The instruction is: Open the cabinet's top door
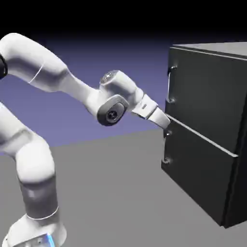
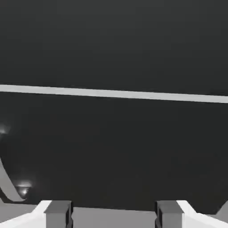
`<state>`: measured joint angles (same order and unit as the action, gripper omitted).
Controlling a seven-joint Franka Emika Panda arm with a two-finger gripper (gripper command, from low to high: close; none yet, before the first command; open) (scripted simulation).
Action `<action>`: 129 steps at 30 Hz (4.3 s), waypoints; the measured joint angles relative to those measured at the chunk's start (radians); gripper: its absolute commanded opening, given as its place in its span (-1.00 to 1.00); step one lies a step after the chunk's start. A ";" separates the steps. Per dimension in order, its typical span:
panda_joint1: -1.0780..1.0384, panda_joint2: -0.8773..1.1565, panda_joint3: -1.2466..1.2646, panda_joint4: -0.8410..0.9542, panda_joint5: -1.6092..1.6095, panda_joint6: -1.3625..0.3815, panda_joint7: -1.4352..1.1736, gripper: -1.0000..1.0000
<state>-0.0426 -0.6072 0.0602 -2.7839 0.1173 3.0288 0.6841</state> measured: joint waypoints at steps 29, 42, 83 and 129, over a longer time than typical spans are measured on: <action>-0.587 -0.400 0.647 0.280 1.261 -0.088 -0.611 0.00; -0.851 -0.579 0.937 0.406 1.827 -0.128 -0.886 0.00; -0.866 -0.829 1.003 0.036 2.458 -0.810 -1.393 -1.00; -1.133 0.234 -0.087 0.335 0.910 -2.201 -2.186 -1.00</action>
<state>-1.1757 -0.3733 -0.0268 -2.4486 1.0277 0.8280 -1.5016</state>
